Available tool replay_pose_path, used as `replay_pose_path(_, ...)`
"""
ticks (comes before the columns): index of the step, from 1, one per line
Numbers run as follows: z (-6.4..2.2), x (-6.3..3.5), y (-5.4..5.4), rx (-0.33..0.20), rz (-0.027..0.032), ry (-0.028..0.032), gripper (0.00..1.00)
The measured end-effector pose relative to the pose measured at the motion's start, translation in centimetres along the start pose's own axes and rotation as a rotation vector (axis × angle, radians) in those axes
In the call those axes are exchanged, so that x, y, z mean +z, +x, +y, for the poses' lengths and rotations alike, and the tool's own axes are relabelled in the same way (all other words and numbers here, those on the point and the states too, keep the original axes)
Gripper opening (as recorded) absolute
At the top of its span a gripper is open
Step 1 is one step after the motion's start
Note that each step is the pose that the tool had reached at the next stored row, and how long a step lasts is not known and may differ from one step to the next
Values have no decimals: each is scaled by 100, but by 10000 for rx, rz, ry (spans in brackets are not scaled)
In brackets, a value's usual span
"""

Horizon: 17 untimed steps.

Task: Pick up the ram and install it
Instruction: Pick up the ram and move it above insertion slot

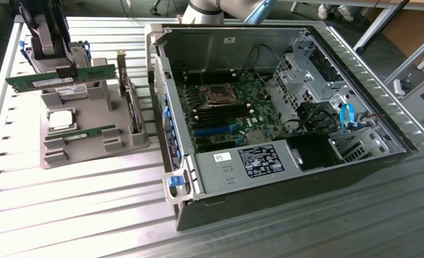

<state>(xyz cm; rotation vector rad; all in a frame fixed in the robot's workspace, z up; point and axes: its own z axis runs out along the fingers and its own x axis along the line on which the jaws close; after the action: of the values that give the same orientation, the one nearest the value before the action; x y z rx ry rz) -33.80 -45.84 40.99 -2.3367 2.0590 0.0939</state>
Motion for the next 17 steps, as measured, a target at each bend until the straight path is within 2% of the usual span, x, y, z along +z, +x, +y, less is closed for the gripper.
replay_pose_path(3, -154, -4, 20, 1, -1, -5, 11)
replay_pose_path(4, -228, -6, 29, 1, -1, -7, 11)
replay_pose_path(10, -475, -13, 60, 1, -3, -15, 11)
replay_pose_path(12, -600, -16, 76, 5, -3, -20, 11)
replay_pose_path(13, -635, -15, 81, 5, -2, -21, 11)
replay_pose_path(15, -709, -14, 90, 7, -6, -45, 11)
replay_pose_path(17, -798, 3, 106, 24, -43, -344, 11)
